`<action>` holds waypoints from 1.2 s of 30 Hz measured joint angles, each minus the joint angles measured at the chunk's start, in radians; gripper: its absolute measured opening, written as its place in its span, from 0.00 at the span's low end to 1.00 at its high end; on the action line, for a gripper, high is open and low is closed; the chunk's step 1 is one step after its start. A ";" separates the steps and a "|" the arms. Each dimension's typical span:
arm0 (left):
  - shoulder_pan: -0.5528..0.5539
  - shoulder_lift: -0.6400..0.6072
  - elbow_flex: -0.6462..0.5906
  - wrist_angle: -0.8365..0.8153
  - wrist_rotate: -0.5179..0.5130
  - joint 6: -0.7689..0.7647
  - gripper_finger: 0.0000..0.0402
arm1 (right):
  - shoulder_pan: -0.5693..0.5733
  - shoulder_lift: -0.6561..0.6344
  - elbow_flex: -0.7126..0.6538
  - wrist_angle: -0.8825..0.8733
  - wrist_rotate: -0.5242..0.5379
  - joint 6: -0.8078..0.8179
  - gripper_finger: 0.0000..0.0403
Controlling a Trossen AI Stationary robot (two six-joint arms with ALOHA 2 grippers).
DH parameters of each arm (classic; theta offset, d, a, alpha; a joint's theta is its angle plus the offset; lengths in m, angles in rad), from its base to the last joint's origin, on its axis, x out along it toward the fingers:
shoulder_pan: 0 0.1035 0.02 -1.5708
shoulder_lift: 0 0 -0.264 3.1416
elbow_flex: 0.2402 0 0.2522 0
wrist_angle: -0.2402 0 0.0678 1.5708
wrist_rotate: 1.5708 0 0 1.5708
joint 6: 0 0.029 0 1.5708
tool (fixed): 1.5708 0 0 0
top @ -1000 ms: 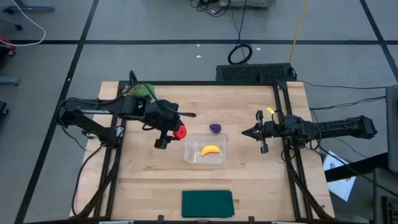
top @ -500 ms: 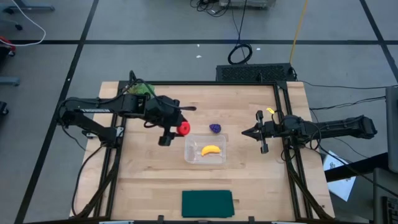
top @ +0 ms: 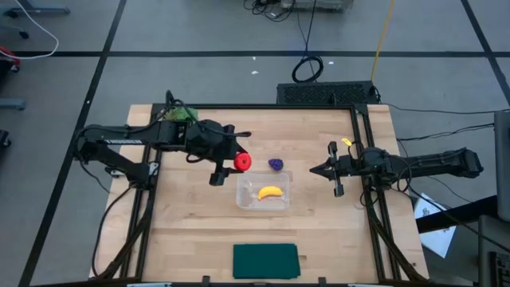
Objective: Pick and placing Produce into tupperware
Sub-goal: Put the apple into the transparent bin
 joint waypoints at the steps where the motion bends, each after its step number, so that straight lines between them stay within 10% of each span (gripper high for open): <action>1: 0.000 0.004 0.000 0.004 0.000 0.004 0.71 | 0.000 0.000 0.000 0.000 0.000 0.000 0.00; 36: 0.105 0.235 0.003 0.232 0.178 0.046 0.71 | -0.002 0.036 0.000 0.032 0.000 0.000 0.00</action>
